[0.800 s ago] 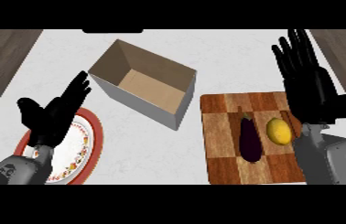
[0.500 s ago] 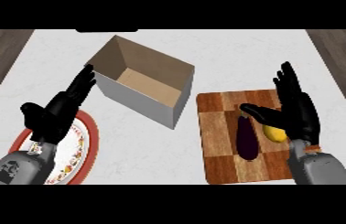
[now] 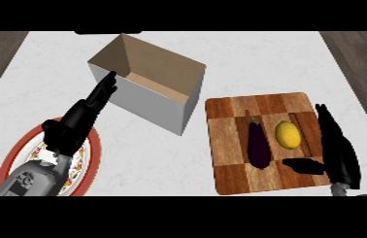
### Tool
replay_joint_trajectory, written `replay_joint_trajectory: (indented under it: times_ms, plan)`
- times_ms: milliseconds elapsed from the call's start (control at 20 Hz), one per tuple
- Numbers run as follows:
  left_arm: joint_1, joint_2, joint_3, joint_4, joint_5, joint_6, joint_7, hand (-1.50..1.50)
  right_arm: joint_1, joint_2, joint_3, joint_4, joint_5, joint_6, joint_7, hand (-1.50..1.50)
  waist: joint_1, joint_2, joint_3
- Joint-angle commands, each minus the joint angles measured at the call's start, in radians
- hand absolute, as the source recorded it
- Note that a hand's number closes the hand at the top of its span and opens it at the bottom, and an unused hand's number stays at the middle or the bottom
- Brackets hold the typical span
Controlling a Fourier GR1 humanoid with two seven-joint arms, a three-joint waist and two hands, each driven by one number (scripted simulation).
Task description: Pick the eggplant from the cutting board and place it in the cardboard box
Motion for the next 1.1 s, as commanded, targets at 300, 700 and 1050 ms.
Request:
replay_joint_trajectory:
  times_ms: [300, 700, 1050]
  plan:
    - [0.008, -0.055, -0.049, 0.060, -0.048, 0.004, -0.046, 0.00, -0.047, -0.041, 0.217, -0.284, 0.439, 0.283, 0.574, -1.50, 0.010, -0.010, 0.003]
    - [-0.060, -0.079, -0.035, 0.088, -0.062, -0.012, -0.046, 0.00, -0.184, 0.196, 0.317, -0.520, 0.364, 0.715, 1.051, -1.50, 0.028, -0.003, 0.011]
    - [-0.004, -0.100, -0.041, 0.104, -0.075, -0.042, -0.099, 0.00, -0.266, 0.322, 0.224, -0.465, 0.366, 0.782, 1.123, -1.50, 0.036, -0.001, 0.014]
